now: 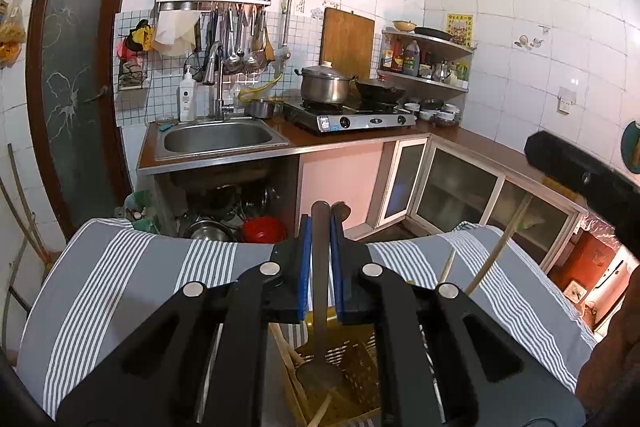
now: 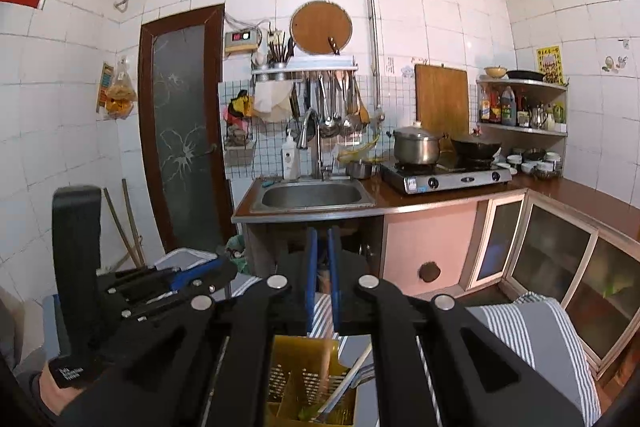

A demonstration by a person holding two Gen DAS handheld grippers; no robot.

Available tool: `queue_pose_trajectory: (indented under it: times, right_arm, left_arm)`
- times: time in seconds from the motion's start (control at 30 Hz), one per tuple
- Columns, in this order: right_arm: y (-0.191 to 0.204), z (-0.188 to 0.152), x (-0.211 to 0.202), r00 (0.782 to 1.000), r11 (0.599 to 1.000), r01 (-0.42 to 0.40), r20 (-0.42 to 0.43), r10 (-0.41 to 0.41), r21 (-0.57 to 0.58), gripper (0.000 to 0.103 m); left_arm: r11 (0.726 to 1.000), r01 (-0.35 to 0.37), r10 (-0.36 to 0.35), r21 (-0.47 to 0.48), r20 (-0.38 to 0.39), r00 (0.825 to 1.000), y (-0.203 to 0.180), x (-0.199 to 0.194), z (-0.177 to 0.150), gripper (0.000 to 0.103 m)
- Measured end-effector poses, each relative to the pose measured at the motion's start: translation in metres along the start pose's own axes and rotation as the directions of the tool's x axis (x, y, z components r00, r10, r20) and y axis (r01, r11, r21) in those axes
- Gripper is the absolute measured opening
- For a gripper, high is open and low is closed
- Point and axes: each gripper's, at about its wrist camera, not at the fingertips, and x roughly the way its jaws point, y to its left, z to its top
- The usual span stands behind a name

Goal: Organize utensils
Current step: 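Lower the spoon and chopstick into the yellow holder with both tools, then open the left tool releasing the spoon while the right tool releases the chopstick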

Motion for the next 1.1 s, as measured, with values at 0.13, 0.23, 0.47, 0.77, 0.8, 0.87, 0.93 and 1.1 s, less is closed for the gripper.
queue_pose_trajectory:
  times: [0.13, 0.23, 0.47, 0.77, 0.8, 0.87, 0.93, 1.1]
  right_arm:
    - [-0.001, -0.006, 0.009, 1.0, 1.0, -0.002, -0.023, 0.002, 0.006, 0.006]
    - [-0.002, -0.008, 0.012, 1.0, 1.0, -0.007, -0.029, 0.007, 0.007, 0.006]
    - [-0.003, -0.008, 0.007, 1.0, 1.0, -0.002, -0.023, 0.002, 0.016, 0.007]
    - [-0.009, -0.011, -0.014, 1.0, 0.999, 0.016, -0.021, -0.016, 0.031, 0.007]
    - [-0.011, -0.012, -0.017, 1.0, 0.999, 0.02, -0.023, -0.019, 0.032, 0.007]
    - [-0.015, -0.014, -0.025, 0.999, 0.999, 0.039, -0.027, -0.038, 0.027, 0.007]
    - [-0.02, -0.02, -0.037, 0.998, 0.998, 0.058, -0.038, -0.057, 0.024, 0.008]
    - [-0.045, -0.056, -0.077, 0.989, 0.992, 0.124, -0.09, -0.121, 0.032, 0.046]
  left_arm:
    - [1.0, -0.004, 0.004, -0.004, -0.018, 1.0, 0.002, 0.007, -0.007, 0.008]
    - [1.0, -0.009, 0.009, -0.004, -0.03, 1.0, 0.002, 0.011, -0.011, 0.008]
    - [1.0, -0.007, 0.006, -0.025, -0.047, 0.999, 0.006, 0.011, -0.013, 0.022]
    - [1.0, -0.013, 0.012, -0.028, -0.038, 0.999, 0.005, -0.006, -0.012, 0.031]
    - [1.0, -0.015, 0.014, -0.026, -0.036, 0.999, 0.004, -0.009, -0.012, 0.032]
    - [0.999, -0.025, 0.024, -0.02, -0.035, 0.999, 0.003, -0.019, -0.013, 0.032]
    - [0.999, -0.03, 0.029, -0.02, -0.034, 0.999, 0.004, -0.031, -0.015, 0.034]
    - [0.999, -0.04, 0.039, -0.011, -0.028, 0.999, 0.005, -0.07, -0.042, 0.054]
